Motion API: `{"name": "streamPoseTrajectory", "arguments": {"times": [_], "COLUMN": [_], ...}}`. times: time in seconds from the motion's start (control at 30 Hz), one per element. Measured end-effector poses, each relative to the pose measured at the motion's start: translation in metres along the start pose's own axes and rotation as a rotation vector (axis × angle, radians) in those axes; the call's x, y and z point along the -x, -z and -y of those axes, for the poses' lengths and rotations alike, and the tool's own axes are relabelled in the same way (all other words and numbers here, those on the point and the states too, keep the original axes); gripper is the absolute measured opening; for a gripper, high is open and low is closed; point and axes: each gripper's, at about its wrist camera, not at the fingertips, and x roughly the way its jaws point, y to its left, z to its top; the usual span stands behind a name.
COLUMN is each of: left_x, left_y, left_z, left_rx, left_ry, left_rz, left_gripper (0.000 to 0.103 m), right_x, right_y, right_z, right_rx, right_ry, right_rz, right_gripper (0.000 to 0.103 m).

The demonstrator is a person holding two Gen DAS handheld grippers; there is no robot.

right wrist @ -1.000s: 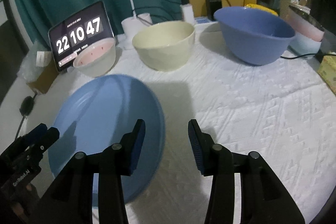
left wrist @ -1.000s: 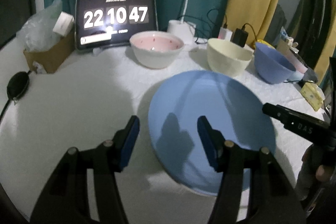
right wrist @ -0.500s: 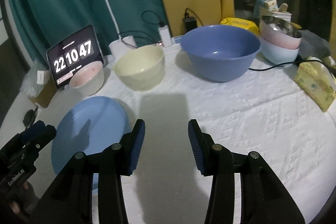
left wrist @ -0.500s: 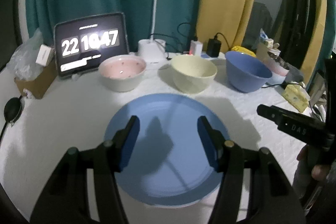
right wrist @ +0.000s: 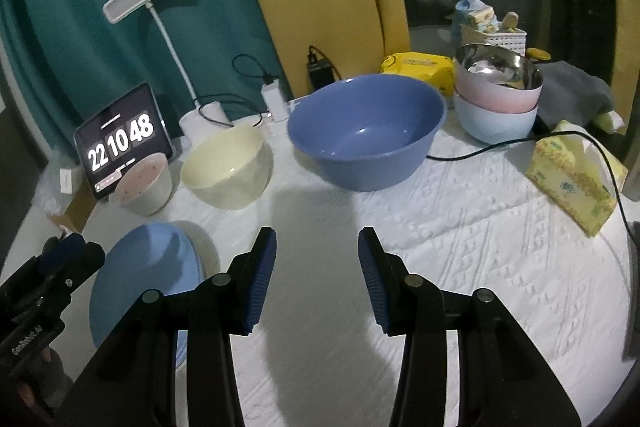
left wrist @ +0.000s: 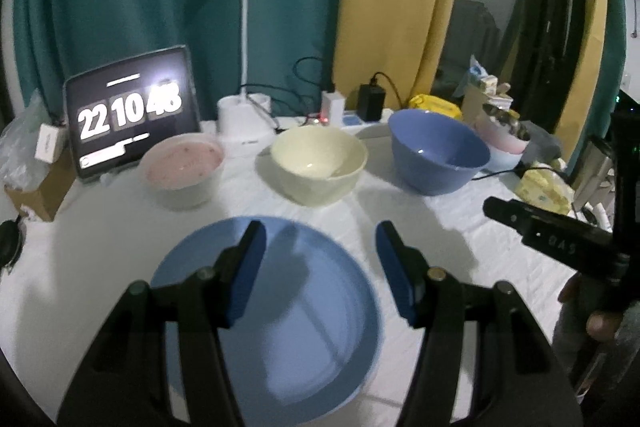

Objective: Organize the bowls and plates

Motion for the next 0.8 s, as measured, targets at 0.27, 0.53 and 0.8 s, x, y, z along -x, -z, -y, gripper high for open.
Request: {"name": "streamPoseTrajectory", "arguments": {"times": [0.27, 0.53, 0.8], "left_x": [-0.02, -0.048, -0.088], "left_y": [-0.027, -0.053, -0.062], "left_z": [0.024, 0.047, 0.067], "left_rx": [-0.044, -0.066, -0.083], "left_ry": [0.047, 0.088, 0.105], "left_rz": [0.013, 0.015, 0.002], "left_gripper": [0.059, 0.059, 0.059], "right_x": [-0.003, -0.013, -0.033], "right_y": [-0.027, -0.052, -0.066], "right_z": [0.021, 0.041, 0.061], "right_rx": [-0.017, -0.017, -0.029], "right_ry": [0.019, 0.061, 0.121], "right_rz": [0.019, 0.041, 0.061], "right_gripper": [0.045, 0.045, 0.045]}}
